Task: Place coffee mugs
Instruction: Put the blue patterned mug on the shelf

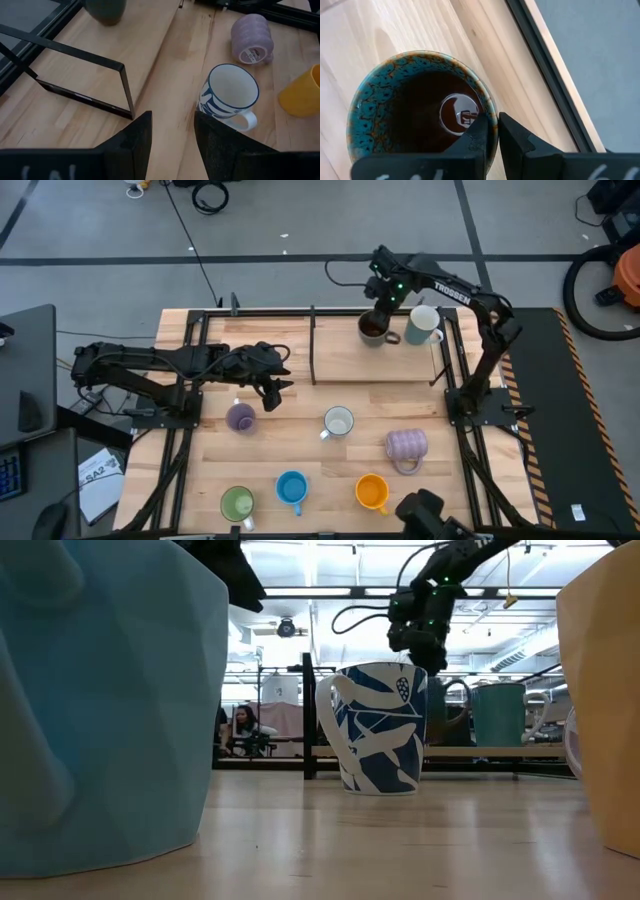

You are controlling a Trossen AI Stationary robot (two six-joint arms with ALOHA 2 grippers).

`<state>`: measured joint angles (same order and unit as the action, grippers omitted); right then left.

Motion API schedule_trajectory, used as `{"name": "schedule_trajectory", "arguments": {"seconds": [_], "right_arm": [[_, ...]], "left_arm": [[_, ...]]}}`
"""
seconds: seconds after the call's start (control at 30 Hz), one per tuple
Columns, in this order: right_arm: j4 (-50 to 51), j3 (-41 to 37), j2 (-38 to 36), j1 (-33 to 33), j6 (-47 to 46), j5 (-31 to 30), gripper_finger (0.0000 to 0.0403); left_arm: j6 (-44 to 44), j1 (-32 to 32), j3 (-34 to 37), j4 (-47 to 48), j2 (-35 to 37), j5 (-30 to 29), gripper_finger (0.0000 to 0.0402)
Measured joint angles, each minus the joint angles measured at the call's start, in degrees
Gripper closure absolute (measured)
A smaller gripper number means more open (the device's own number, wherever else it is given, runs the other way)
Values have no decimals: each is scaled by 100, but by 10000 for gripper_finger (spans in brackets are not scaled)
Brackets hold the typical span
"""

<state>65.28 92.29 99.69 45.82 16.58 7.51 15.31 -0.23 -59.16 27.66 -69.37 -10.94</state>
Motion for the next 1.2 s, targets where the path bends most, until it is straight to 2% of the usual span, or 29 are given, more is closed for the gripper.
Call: {"name": "schedule_trajectory", "arguments": {"seconds": [0.37,0.63,1.0,1.2], "right_arm": [[198,-15,-283,603,135,-1,366],[-211,-664,-317,683,116,70,366],[-269,-723,-337,794,149,84,366],[-216,-739,-586,913,172,-400,366]], "left_arm": [[-2,7,0,0,-2,0,248],[-2,7,0,0,-2,0,248],[-2,7,0,0,-2,0,248],[-2,7,-2,0,0,0,248]]}}
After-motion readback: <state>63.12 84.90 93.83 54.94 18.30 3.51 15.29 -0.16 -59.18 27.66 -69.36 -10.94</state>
